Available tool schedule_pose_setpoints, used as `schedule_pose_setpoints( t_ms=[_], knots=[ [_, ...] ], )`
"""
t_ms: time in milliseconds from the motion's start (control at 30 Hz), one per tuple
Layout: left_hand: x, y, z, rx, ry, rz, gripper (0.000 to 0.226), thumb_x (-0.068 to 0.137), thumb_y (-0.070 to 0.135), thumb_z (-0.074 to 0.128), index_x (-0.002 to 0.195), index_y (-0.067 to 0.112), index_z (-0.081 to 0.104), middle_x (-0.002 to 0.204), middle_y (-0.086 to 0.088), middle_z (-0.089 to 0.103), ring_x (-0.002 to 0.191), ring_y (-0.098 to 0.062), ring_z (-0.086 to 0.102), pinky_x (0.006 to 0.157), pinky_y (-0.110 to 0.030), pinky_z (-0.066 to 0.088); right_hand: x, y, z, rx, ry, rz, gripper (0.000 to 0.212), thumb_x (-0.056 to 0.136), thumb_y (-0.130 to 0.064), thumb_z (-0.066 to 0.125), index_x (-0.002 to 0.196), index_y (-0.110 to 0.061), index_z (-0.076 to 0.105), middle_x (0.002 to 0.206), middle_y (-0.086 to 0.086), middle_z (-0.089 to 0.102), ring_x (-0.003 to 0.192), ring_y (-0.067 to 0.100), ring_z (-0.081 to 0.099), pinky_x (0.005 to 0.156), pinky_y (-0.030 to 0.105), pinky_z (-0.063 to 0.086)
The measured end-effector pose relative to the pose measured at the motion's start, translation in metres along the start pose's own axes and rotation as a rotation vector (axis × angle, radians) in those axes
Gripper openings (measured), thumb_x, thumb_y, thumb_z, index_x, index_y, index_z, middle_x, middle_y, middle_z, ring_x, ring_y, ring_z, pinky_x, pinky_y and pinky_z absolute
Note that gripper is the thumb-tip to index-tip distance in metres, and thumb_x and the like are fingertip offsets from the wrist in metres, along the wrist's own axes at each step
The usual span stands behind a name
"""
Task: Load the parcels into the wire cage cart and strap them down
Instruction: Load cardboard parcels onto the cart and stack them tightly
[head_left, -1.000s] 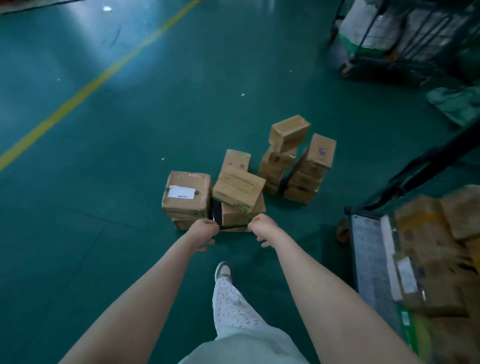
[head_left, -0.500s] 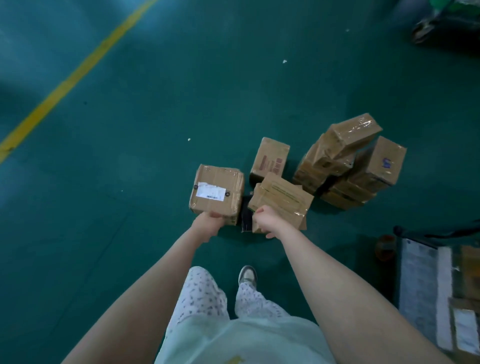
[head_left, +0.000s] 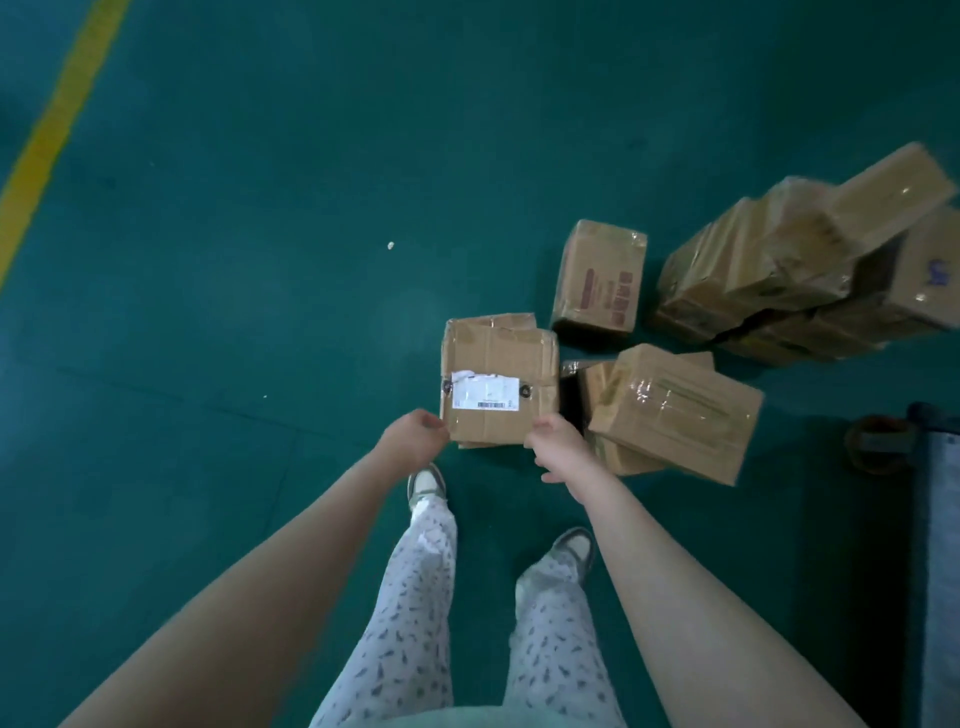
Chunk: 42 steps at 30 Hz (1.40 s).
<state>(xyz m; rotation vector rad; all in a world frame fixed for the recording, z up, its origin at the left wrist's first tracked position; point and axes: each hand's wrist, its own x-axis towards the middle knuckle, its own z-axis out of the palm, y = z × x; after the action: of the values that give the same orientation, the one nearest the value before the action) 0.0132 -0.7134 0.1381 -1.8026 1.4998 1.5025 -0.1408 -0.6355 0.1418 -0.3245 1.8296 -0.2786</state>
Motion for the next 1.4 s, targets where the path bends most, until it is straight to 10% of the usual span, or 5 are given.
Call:
schedule_pose_setpoints(
  t_ms=[367,533,833,1067,1400],
  knots=[
    [0.188,-0.043,0.037,-0.018,-0.090,-0.160,0.049,0.093,0.019,0.048,0.140,0.010,0.037,0.131,-0.017,0.051,0.119,-0.032,0.050,0.098,-0.039,0.042,0.185,0.067,0.039,0.054,0.181,0.135,0.044,0.094,-0.012,0.047,0.136,-0.010,0.039,0.108,0.002,0.054,0.071,0.010,0.049,0.059,0.025,0.041],
    [0.247,-0.044,0.074,0.029,-0.054,-0.163,0.060,0.094,0.021,0.047,0.146,0.007,0.021,0.137,-0.016,0.043,0.120,-0.032,0.047,0.087,-0.035,0.041,0.248,0.110,0.039,0.128,0.333,0.233,0.060,0.094,-0.016,0.049,0.147,-0.009,0.022,0.145,0.012,0.035,0.122,0.029,0.044,0.081,0.027,0.033],
    [0.276,-0.067,0.103,-0.246,-0.171,-0.478,0.067,0.090,0.028,0.059,0.145,0.017,0.022,0.147,-0.011,0.032,0.131,-0.037,0.036,0.092,-0.063,0.037,0.285,0.133,0.051,0.338,0.126,0.321,0.072,0.091,-0.017,0.053,0.150,-0.021,0.012,0.147,0.005,0.033,0.123,0.028,0.045,0.088,0.040,0.047],
    [0.259,-0.043,0.096,-0.466,0.011,-0.317,0.044,0.090,0.026,0.054,0.128,0.023,0.031,0.111,-0.002,0.048,0.105,-0.031,0.048,0.085,-0.053,0.044,0.258,0.103,0.044,0.628,0.342,0.113,0.038,0.098,-0.028,0.047,0.133,-0.024,0.030,0.129,0.002,0.041,0.105,0.029,0.058,0.061,0.032,0.056],
    [0.187,0.047,0.013,-0.475,0.082,0.004,0.024,0.097,0.030,0.047,0.116,0.023,0.035,0.092,0.004,0.051,0.075,-0.018,0.056,0.060,-0.029,0.048,0.185,0.014,-0.004,0.694,0.421,-0.024,0.026,0.100,-0.029,0.044,0.121,-0.019,0.034,0.116,0.005,0.045,0.100,0.031,0.061,0.079,0.040,0.054]
  ],
)
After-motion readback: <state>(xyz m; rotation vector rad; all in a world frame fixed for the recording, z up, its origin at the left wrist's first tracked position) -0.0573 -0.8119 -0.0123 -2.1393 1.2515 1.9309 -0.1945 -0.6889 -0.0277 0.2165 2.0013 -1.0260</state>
